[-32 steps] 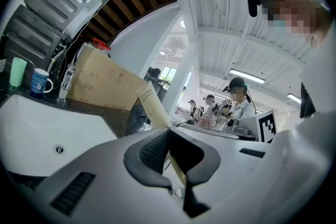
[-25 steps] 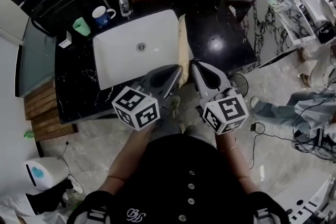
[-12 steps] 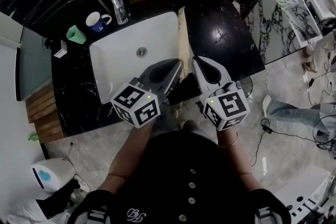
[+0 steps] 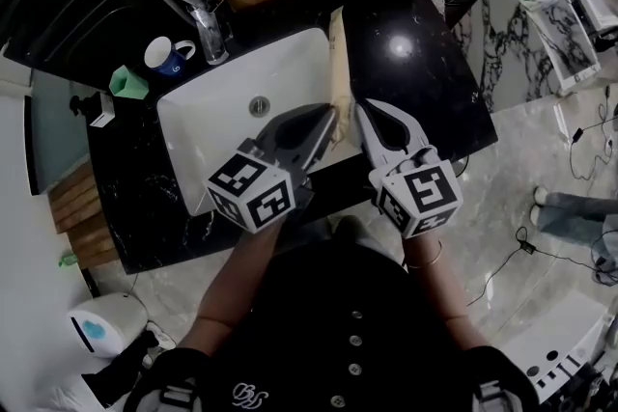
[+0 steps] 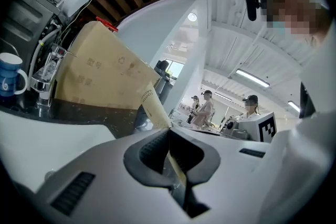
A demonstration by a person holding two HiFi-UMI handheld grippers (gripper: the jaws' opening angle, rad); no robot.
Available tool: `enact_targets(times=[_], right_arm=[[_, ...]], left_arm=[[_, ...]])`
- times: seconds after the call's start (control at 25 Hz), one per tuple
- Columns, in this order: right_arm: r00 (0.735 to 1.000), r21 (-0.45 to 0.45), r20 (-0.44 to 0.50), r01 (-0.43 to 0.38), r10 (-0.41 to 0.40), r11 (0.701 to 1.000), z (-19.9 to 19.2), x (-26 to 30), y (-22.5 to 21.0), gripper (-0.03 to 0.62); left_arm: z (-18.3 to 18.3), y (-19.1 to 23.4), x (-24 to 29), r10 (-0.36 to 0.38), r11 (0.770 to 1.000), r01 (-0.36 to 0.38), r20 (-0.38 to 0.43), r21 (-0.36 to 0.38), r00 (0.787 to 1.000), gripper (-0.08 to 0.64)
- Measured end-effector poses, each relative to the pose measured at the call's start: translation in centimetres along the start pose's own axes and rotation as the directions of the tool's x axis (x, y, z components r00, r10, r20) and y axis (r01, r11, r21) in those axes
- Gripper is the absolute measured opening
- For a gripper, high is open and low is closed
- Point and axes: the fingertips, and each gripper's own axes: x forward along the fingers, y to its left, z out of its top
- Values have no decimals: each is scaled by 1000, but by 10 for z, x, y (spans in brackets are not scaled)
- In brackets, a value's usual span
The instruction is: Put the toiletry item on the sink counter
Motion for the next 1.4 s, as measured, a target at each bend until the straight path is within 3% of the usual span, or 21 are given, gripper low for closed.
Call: enact_targets(times=[0.6, 1.4], right_arm=[[998, 30, -50, 50, -49, 998, -7, 37, -41, 3], [986, 99, -132, 118, -104, 988, -37, 62, -78, 3]], left_arm=[[15, 43, 42, -20, 1000, 20, -41, 2, 999, 12], [-16, 86, 91, -23, 995, 11, -109, -103, 994, 12]])
